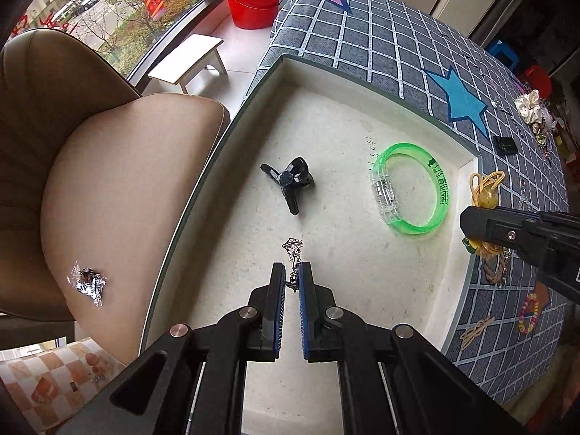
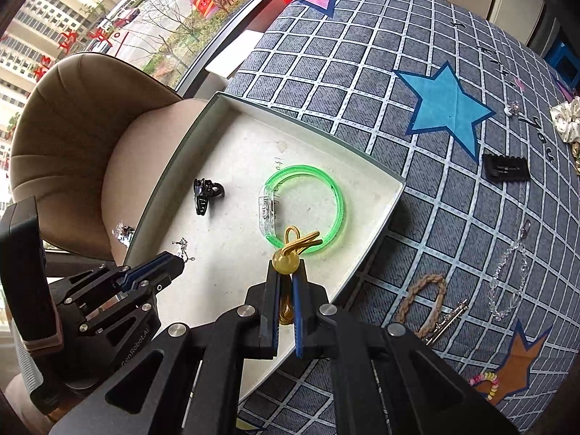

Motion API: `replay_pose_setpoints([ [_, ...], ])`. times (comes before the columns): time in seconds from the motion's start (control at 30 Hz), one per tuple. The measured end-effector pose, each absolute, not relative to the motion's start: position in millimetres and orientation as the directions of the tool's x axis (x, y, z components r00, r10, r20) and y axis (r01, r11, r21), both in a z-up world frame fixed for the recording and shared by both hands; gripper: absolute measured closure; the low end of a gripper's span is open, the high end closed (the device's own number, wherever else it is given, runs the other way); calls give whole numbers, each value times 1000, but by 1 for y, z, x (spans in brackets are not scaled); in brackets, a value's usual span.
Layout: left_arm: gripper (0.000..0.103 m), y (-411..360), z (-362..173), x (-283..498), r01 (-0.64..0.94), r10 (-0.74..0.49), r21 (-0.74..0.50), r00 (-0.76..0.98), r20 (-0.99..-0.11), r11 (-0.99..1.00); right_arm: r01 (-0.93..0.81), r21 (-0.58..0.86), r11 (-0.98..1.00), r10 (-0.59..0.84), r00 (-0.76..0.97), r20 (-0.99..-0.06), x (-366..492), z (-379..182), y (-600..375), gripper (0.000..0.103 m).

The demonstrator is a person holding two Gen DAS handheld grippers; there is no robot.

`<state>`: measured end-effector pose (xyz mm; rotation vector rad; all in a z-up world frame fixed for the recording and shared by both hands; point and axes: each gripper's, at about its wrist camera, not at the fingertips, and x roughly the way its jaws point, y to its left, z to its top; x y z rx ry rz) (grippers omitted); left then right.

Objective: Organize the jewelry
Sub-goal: 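Carry the yellow hair tie and silver chain over the white tray with both tools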

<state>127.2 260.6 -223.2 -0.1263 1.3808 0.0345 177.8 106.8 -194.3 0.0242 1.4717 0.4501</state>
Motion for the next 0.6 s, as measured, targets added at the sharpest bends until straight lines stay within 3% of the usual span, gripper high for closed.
replay_pose_setpoints([
  [0.6,88,249,-244,167,-52,-15,-26,203,-979,998,-266,184,946,191,1,-982,214,-249,125,97],
])
